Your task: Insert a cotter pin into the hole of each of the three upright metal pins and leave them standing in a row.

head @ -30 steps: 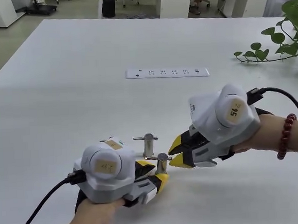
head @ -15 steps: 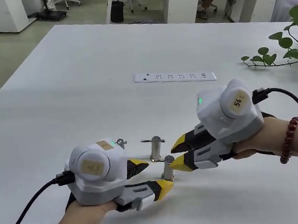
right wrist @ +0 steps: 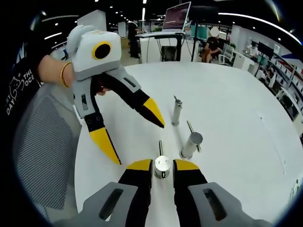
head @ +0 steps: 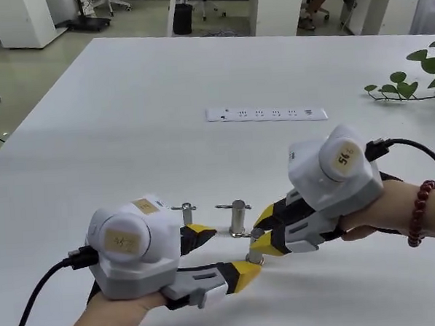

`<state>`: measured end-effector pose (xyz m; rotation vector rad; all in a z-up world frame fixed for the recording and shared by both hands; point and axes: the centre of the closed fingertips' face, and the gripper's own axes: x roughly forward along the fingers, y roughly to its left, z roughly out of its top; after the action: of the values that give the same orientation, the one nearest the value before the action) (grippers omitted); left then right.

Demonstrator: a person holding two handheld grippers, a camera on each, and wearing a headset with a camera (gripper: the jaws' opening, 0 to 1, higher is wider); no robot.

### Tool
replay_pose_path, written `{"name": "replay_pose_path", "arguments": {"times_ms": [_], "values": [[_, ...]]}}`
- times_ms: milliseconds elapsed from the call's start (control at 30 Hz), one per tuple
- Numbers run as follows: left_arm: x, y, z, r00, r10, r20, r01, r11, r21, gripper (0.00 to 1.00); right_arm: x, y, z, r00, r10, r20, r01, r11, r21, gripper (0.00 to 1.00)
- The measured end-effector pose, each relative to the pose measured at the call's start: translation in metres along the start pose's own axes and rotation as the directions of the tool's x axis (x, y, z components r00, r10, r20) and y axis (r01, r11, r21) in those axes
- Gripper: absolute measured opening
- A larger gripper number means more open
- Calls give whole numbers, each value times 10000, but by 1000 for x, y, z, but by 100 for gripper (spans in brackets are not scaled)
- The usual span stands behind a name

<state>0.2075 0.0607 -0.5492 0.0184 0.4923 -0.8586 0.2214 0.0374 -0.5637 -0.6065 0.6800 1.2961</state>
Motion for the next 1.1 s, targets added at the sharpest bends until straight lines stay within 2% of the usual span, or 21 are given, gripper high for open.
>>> {"name": "replay_pose_path", "arguments": {"times_ms": [367,600,900,1100], "values": [[-22,5,10,9987,463,196,-467,9988,165,56,1,0,-1,10000,49,-23,-50,10000,-41,9],[-36,5,16,9962,708,498,-718,9972,189,63,1,0,-1,9999,116,-1,-116,9999,106,8],[-46,14,11,9928,1164,275,-1177,9916,540,80,0,-1,-1,9999,128,-38,-129,9999,-79,8],[-45,18,13,9897,1275,648,-1296,9911,294,87,-3,-5,-4,9999,31,-148,-34,9999,-145,8]]}}
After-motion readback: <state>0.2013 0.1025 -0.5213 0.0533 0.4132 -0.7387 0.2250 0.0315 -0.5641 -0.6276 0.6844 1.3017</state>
